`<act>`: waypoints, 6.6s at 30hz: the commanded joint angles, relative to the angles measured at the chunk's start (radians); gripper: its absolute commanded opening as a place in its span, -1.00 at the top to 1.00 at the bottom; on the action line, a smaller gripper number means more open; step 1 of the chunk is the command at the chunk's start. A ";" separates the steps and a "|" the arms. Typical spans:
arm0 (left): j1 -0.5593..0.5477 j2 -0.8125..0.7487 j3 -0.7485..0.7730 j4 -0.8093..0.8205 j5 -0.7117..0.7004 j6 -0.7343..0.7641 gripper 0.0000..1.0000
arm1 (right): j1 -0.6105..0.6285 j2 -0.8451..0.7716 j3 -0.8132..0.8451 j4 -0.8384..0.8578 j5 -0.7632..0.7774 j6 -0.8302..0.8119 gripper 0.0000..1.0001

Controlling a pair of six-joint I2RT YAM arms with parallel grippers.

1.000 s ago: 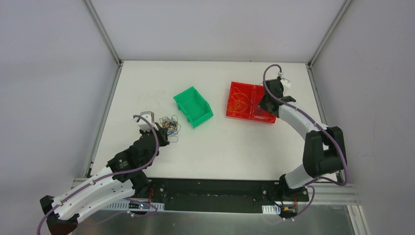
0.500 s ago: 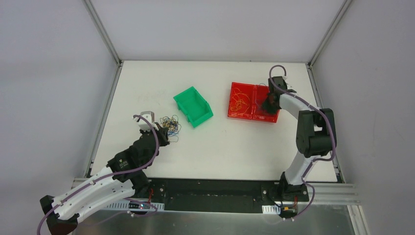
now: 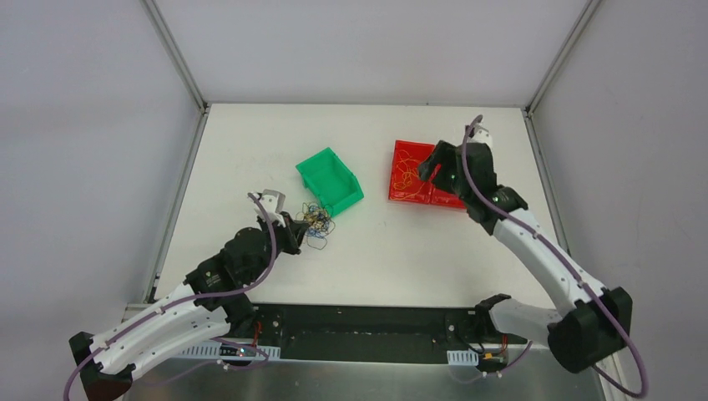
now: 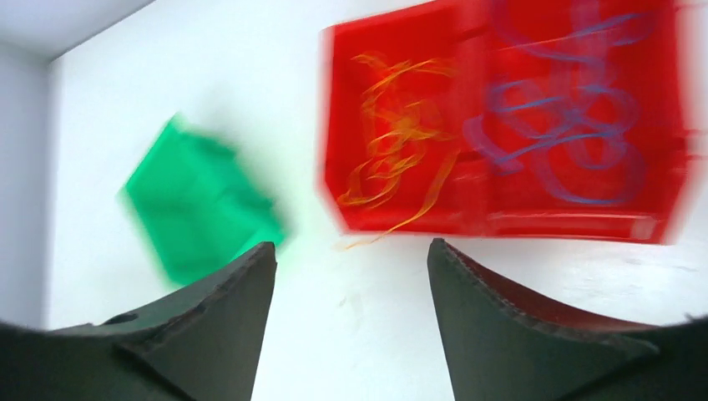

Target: Untangle the cables

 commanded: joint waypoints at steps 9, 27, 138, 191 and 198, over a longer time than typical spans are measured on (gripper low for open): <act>-0.001 -0.042 -0.063 0.263 0.343 0.074 1.00 | 0.393 -0.160 -0.250 0.358 -0.673 -0.251 -0.31; -0.001 -0.069 -0.091 0.336 0.449 0.075 1.00 | 0.492 -0.064 -0.275 0.445 -0.579 -0.246 0.11; -0.002 -0.451 -0.081 0.170 0.365 0.107 1.00 | 0.327 -0.280 -0.397 0.472 -0.551 -0.192 -0.36; -0.002 -0.197 0.019 0.357 0.295 0.191 1.00 | 0.495 0.287 -0.279 0.326 -0.353 0.219 0.18; -0.001 -0.205 0.018 0.356 0.295 0.191 1.00 | 0.502 0.359 -0.251 0.349 -0.369 0.223 0.49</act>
